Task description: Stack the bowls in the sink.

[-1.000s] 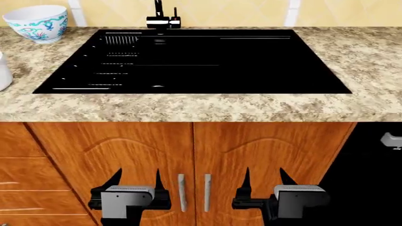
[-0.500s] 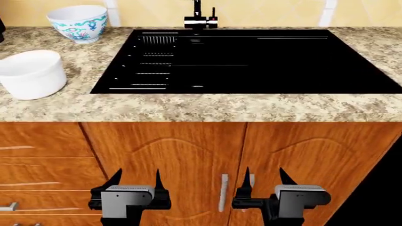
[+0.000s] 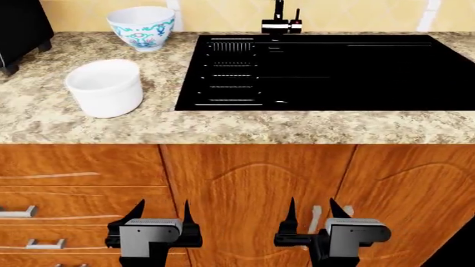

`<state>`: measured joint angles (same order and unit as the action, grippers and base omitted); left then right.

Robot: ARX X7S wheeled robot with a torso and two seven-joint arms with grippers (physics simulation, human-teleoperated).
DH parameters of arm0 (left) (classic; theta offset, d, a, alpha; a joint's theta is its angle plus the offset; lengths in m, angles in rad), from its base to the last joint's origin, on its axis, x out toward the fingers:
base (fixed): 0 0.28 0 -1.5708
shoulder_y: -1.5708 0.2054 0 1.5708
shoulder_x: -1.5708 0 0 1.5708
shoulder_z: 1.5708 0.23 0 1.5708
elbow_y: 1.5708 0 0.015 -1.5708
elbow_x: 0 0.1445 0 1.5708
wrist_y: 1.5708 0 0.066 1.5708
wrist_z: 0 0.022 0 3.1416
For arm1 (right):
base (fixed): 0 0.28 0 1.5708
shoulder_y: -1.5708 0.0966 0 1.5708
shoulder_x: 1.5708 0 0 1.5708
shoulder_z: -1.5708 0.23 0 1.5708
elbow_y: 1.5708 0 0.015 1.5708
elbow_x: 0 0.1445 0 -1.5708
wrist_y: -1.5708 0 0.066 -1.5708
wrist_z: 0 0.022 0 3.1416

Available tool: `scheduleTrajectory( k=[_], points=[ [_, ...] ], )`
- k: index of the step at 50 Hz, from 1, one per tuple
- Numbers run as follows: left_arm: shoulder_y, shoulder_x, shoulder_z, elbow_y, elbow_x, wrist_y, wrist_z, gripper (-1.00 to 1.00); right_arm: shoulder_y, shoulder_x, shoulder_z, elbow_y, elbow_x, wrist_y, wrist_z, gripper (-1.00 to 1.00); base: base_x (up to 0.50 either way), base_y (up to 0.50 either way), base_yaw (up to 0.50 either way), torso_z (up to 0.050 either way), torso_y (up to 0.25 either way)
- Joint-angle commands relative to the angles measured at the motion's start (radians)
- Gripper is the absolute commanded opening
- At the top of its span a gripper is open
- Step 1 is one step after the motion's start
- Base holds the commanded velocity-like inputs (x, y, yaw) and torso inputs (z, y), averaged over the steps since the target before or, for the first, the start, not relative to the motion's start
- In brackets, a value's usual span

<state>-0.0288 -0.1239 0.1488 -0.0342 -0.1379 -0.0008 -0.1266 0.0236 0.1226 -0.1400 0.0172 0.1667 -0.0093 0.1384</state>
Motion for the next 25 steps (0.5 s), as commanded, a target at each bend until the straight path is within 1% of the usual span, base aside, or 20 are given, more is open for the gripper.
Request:
scheduleTrajectory(
  k=[1,25],
  points=[
    [-0.001,-0.008,0.012,0.002,-0.010,-0.002,-0.007,1.00,0.002,0.008,-0.010,0.003,0.010,-0.003,0.009,1.00,0.00,0.50,0.00,0.000,0.000],
    [-0.005,-0.021,0.025,0.000,-0.030,-0.001,-0.027,1.00,0.002,0.024,-0.033,-0.003,0.022,-0.004,0.025,1.00,0.00,0.50,0.00,0.000,0.000]
  ],
)
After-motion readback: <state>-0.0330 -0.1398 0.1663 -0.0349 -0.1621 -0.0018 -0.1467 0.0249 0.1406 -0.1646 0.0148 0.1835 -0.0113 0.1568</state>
